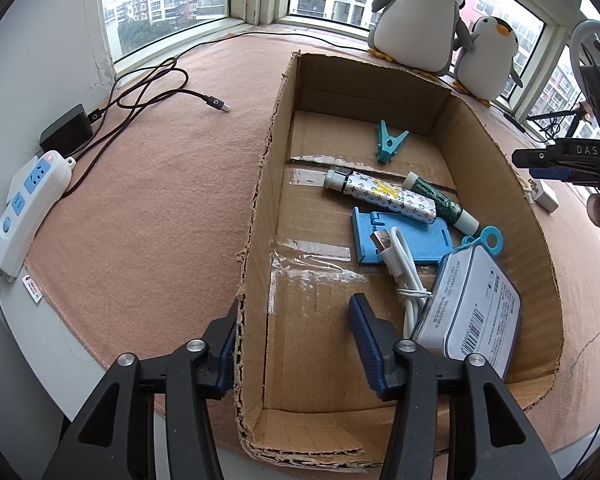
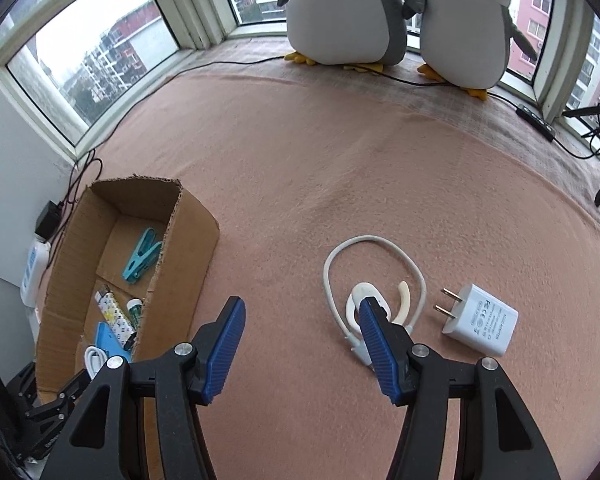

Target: Organize rigid objects

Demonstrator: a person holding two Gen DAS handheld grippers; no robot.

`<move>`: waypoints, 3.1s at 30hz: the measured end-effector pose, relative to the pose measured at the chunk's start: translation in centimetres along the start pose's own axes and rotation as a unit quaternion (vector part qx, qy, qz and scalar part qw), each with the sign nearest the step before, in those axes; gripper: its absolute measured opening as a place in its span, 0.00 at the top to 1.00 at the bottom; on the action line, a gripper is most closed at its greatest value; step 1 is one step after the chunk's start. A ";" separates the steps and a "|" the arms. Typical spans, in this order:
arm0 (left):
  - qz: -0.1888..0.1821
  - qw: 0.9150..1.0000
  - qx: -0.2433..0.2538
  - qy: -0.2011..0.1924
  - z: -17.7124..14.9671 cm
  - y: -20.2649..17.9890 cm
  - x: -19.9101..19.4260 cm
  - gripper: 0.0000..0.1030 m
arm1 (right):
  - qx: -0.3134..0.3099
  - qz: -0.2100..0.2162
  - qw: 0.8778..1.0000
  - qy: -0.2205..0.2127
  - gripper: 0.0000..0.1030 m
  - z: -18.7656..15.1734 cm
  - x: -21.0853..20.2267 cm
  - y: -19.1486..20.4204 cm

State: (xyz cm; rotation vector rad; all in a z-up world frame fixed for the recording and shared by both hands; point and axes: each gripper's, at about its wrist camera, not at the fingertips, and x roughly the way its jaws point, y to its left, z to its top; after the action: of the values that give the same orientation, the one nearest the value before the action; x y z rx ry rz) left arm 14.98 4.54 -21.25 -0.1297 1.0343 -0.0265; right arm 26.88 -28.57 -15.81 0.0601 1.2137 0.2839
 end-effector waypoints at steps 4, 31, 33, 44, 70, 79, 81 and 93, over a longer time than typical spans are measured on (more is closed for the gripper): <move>-0.001 1.000 0.000 0.000 0.1 0.0 0.1 0.47 | -0.005 -0.006 1.000 0.009 0.46 0.4 0.8 0.1; 0.000 1.000 0.001 0.000 0.1 0.0 0.2 0.46 | -0.039 -0.060 0.997 0.028 0.93 1.3 4.3 0.9; 0.000 1.000 0.001 0.000 0.1 0.0 0.1 0.46 | -0.034 -0.057 0.998 0.022 0.94 1.2 3.8 0.7; 0.001 1.000 0.002 0.000 0.1 -0.1 0.1 0.46 | -0.006 -0.033 0.999 -0.017 0.96 0.3 0.0 -0.8; 0.004 1.000 0.004 -0.001 0.1 -0.3 0.1 0.47 | 0.024 0.060 0.989 -0.131 0.97 -2.4 -9.9 1.4; 0.004 1.000 0.003 -0.001 0.1 -0.3 0.1 0.47 | -0.022 0.103 0.985 -0.137 0.99 -1.7 -10.3 7.0; 0.003 1.000 0.004 -0.001 0.1 -0.4 0.1 0.47 | -0.029 0.105 0.985 -0.136 0.99 -1.5 -10.1 7.9; 0.002 1.000 0.005 -0.002 -0.1 -0.6 0.1 0.47 | -0.010 0.079 0.992 -0.095 0.98 -1.8 -7.7 5.5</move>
State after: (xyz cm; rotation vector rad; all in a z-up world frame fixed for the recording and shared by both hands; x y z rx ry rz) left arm 14.97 3.91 -21.26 -0.1195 1.0303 -0.0274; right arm 21.75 -25.32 -8.35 0.1630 1.0181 0.4199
